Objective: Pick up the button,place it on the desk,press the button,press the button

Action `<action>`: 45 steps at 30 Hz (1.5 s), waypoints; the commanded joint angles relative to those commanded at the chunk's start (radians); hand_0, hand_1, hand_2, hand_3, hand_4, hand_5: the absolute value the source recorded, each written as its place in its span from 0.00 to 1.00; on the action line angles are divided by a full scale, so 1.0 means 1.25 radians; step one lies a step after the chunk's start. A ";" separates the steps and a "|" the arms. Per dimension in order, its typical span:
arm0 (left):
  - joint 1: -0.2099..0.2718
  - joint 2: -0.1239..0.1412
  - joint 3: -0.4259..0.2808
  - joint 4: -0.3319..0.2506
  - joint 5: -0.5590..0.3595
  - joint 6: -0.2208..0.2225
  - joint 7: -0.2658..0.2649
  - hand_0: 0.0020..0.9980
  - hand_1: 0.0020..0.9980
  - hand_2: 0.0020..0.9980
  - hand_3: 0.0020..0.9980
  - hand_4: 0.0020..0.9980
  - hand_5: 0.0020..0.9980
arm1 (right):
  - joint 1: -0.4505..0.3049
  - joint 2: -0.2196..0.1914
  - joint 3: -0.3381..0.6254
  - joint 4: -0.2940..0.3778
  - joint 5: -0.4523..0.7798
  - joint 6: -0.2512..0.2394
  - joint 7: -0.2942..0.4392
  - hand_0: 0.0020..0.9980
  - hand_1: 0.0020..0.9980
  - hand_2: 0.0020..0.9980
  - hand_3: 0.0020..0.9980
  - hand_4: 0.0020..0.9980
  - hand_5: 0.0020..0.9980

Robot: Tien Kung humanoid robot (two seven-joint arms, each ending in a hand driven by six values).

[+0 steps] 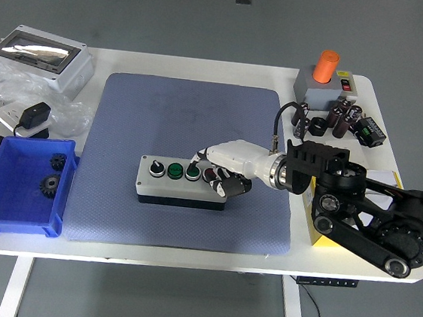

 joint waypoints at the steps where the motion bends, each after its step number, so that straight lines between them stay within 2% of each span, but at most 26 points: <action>1: 0.000 0.000 0.000 0.000 -0.001 0.000 -0.001 0.68 0.67 0.66 0.75 0.84 0.73 | -0.002 0.001 -0.004 -0.005 -0.002 -0.001 -0.001 0.09 0.15 0.18 0.79 0.20 0.00; 6: 0.000 0.000 0.002 0.000 -0.005 0.001 -0.010 0.68 0.67 0.66 0.75 0.84 0.73 | -0.007 0.004 -0.013 -0.022 -0.014 -0.006 0.002 0.09 0.15 0.18 0.79 0.20 0.00; 9: 0.000 -0.001 0.003 0.000 -0.006 0.002 -0.014 0.68 0.67 0.66 0.75 0.84 0.74 | -0.009 -0.002 0.001 -0.013 -0.009 -0.013 0.013 0.09 0.15 0.18 0.78 0.20 0.00; 14: 0.000 -0.001 0.005 0.000 -0.009 0.003 -0.018 0.68 0.67 0.66 0.75 0.85 0.75 | -0.022 -0.022 0.064 0.029 0.054 -0.038 0.062 0.09 0.15 0.18 0.78 0.20 0.00; 17: 0.000 -0.002 0.006 0.000 -0.010 0.003 -0.017 0.68 0.67 0.66 0.75 0.85 0.75 | -0.050 -0.032 0.116 0.050 0.109 -0.067 0.091 0.09 0.15 0.18 0.78 0.20 0.00; 19: 0.000 -0.002 0.007 0.000 -0.010 0.002 -0.014 0.68 0.67 0.65 0.75 0.85 0.76 | -0.080 -0.034 0.153 0.048 0.134 -0.099 0.103 0.09 0.14 0.17 0.77 0.22 0.00; 21: 0.000 -0.003 0.007 0.000 -0.009 0.002 -0.010 0.68 0.67 0.65 0.75 0.85 0.76 | -0.113 -0.030 0.189 0.034 0.115 -0.139 0.111 0.09 0.14 0.17 0.77 0.22 0.00; 24: 0.000 -0.004 0.011 0.000 -0.013 0.002 -0.005 0.68 0.67 0.65 0.75 0.85 0.76 | -0.175 -0.008 0.250 -0.007 0.058 -0.225 0.144 0.09 0.14 0.17 0.77 0.22 0.00; 25: 0.001 -0.005 0.014 0.000 -0.015 0.002 -0.004 0.68 0.67 0.65 0.75 0.85 0.76 | -0.196 0.002 0.271 -0.020 0.041 -0.254 0.158 0.14 0.20 0.26 0.74 0.46 0.18; 27: 0.001 -0.008 0.019 0.000 -0.021 0.003 0.002 0.68 0.67 0.65 0.75 0.85 0.76 | -0.240 0.021 0.315 -0.045 0.017 -0.314 0.193 0.14 0.20 0.26 0.74 0.46 0.18; 30: 0.002 -0.011 0.021 0.000 -0.026 0.005 0.007 0.68 0.67 0.65 0.75 0.85 0.76 | -0.309 0.035 0.381 -0.074 0.047 -0.390 0.254 0.14 0.20 0.26 0.74 0.46 0.18; 31: 0.002 -0.012 0.019 0.000 -0.025 0.005 0.008 0.68 0.67 0.65 0.75 0.85 0.76 | -0.329 0.036 0.399 -0.082 0.062 -0.409 0.274 0.51 0.55 0.60 0.73 0.67 0.32; 34: 0.003 -0.013 0.017 0.000 -0.023 0.004 0.009 0.68 0.67 0.65 0.75 0.85 0.76 | -0.391 0.040 0.452 -0.105 0.114 -0.462 0.339 0.51 0.55 0.60 0.73 0.67 0.32; 36: 0.003 -0.014 0.016 0.000 -0.023 0.004 0.008 0.68 0.67 0.65 0.75 0.85 0.76 | -0.427 0.051 0.481 -0.117 0.154 -0.470 0.380 0.51 0.55 0.60 0.73 0.67 0.32; 37: 0.003 -0.015 0.015 0.000 -0.022 0.003 0.008 0.68 0.67 0.65 0.75 0.85 0.75 | -0.446 0.060 0.494 -0.120 0.176 -0.465 0.401 0.73 0.77 0.79 0.83 0.78 0.49; 42: 0.003 -0.018 0.013 0.000 -0.020 0.000 0.006 0.68 0.67 0.65 0.75 0.85 0.75 | -0.523 0.117 0.554 -0.132 0.283 -0.413 0.493 0.73 0.77 0.79 0.83 0.78 0.49; 43: 0.003 -0.019 0.013 0.000 -0.020 -0.001 0.005 0.68 0.67 0.65 0.75 0.85 0.76 | -0.534 0.127 0.563 -0.131 0.302 -0.406 0.511 0.83 0.84 0.87 0.86 0.83 0.58; 45: 0.004 -0.018 0.014 0.000 -0.020 -0.003 0.005 0.68 0.67 0.65 0.75 0.85 0.76 | -0.549 0.140 0.572 -0.131 0.336 -0.396 0.541 0.83 0.84 0.87 0.86 0.83 0.58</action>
